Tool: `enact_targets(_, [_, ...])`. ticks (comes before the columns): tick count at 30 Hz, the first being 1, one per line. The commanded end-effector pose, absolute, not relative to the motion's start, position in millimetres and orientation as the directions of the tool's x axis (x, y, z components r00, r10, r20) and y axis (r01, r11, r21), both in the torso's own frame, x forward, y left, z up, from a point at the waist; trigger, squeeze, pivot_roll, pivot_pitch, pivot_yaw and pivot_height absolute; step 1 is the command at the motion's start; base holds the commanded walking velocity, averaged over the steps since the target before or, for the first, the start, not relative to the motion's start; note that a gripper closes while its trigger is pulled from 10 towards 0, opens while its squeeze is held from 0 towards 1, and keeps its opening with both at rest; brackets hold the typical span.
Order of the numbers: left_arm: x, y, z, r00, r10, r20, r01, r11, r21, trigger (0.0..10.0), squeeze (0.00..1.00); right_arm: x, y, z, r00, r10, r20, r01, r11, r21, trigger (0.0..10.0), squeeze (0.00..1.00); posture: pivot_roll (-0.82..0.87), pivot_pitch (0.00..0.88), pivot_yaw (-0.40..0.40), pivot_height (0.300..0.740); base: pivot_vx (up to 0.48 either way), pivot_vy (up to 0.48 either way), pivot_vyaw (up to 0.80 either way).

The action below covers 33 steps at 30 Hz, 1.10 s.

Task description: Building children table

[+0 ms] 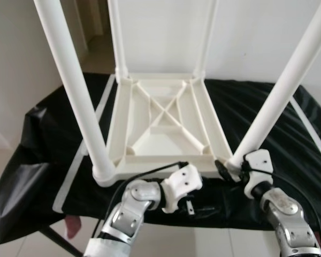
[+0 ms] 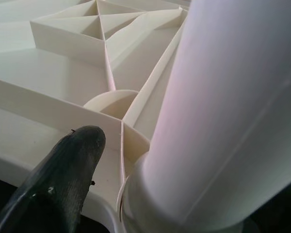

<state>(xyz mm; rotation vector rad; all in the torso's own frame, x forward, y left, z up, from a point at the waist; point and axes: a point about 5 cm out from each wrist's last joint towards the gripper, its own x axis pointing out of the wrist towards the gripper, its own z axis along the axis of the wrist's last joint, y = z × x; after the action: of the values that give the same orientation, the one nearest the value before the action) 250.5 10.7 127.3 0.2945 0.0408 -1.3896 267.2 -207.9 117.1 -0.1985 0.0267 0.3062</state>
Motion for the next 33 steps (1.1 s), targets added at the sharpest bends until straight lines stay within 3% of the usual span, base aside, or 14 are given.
enact_targets(1, [257, 14, 128, 0.317, -0.932, -0.179, 0.939, 0.282, 0.197, 10.0, 0.00, 269, -212, 117, 0.953, 0.298, -0.060, -0.304, 0.934, -0.189, 10.0, 0.00, -0.03, 0.000, -0.035, 0.740, 0.000, 0.000, 0.00])
enact_targets(9, [256, 14, 128, 0.313, -0.932, -0.181, 0.940, 0.277, 0.198, 10.0, 0.00, 276, -213, 117, 0.952, 0.302, -0.049, -0.306, 0.935, -0.181, 9.9, 0.00, -0.04, 0.000, -0.030, 0.740, 0.000, 0.000, 0.00])
enact_targets(10, [256, 13, 128, 0.312, -0.933, -0.182, 0.941, 0.276, 0.198, 10.0, 0.00, 278, -212, 117, 0.951, 0.306, -0.049, -0.309, 0.934, -0.179, 8.3, 0.00, -0.04, 0.000, -0.031, 0.740, 0.000, 0.000, 0.00])
enact_targets(11, [256, 13, 128, 0.311, -0.933, -0.182, 0.941, 0.276, 0.198, 10.0, 0.00, 279, -211, 117, 0.949, 0.312, -0.048, -0.316, 0.933, -0.173, 4.8, 0.00, -0.03, 0.000, -0.035, 0.740, 0.000, 0.000, 0.00])
enact_targets(12, [256, 13, 128, 0.312, -0.932, -0.182, 0.941, 0.276, 0.198, 10.0, 0.00, 280, -210, 116, 0.947, 0.317, -0.050, -0.321, 0.932, -0.169, 3.3, 0.00, -0.03, 0.000, -0.035, 0.740, 0.000, 0.000, 0.00])
enact_targets(14, [256, 14, 127, 0.318, -0.929, -0.188, 0.938, 0.279, 0.203, 10.0, 0.00, 281, -209, 115, 0.946, 0.321, -0.053, -0.325, 0.931, -0.167, 2.8, 0.00, -0.03, 0.000, -0.037, 0.740, 0.000, 0.000, 0.00])
enact_targets(15, [256, 15, 127, 0.320, -0.928, -0.189, 0.938, 0.282, 0.203, 10.0, 0.00, 282, -209, 115, 0.945, 0.322, -0.054, -0.326, 0.931, -0.164, 0.7, 0.00, -0.03, 0.000, -0.041, 0.740, 0.000, 0.000, 0.00])
enact_targets(17, [256, 15, 126, 0.322, -0.928, -0.189, 0.937, 0.284, 0.203, 10.0, 0.00, 283, -208, 115, 0.945, 0.323, -0.053, -0.328, 0.931, -0.162, 0.7, 0.00, -0.03, 0.000, -0.041, 0.740, 0.000, 0.000, 0.00])
enact_targets(18, [256, 15, 126, 0.323, -0.927, -0.188, 0.937, 0.286, 0.202, 10.0, 0.00, 284, -208, 115, 0.945, 0.324, -0.053, -0.328, 0.931, -0.162, 0.0, 0.00, -0.02, 0.000, -0.042, 0.740, 0.000, 0.000, 0.00])
enact_targets(20, [256, 15, 126, 0.323, -0.927, -0.188, 0.937, 0.286, 0.202, 10.0, 0.00, 284, -208, 115, 0.945, 0.324, -0.053, -0.328, 0.931, -0.162, 0.0, 0.00, -0.02, 0.000, -0.042, 0.740, 0.000, 0.000, 0.00])
enact_targets(21, [256, 16, 126, 0.326, -0.927, -0.188, 0.936, 0.288, 0.202, 10.0, 0.00, 284, -209, 114, 0.948, 0.314, -0.057, -0.319, 0.934, -0.159, 10.0, 0.00, -0.02, 0.000, -0.042, 0.740, 0.000, 0.000, 0.00])
enact_targets(33, [256, 18, 127, 0.328, -0.925, -0.189, 0.935, 0.290, 0.203, 10.0, 0.00, 280, -206, 109, 0.974, 0.223, -0.046, -0.226, 0.970, -0.092, 10.0, 0.00, -0.02, 0.000, -0.039, 0.740, 0.000, 0.000, 0.00])
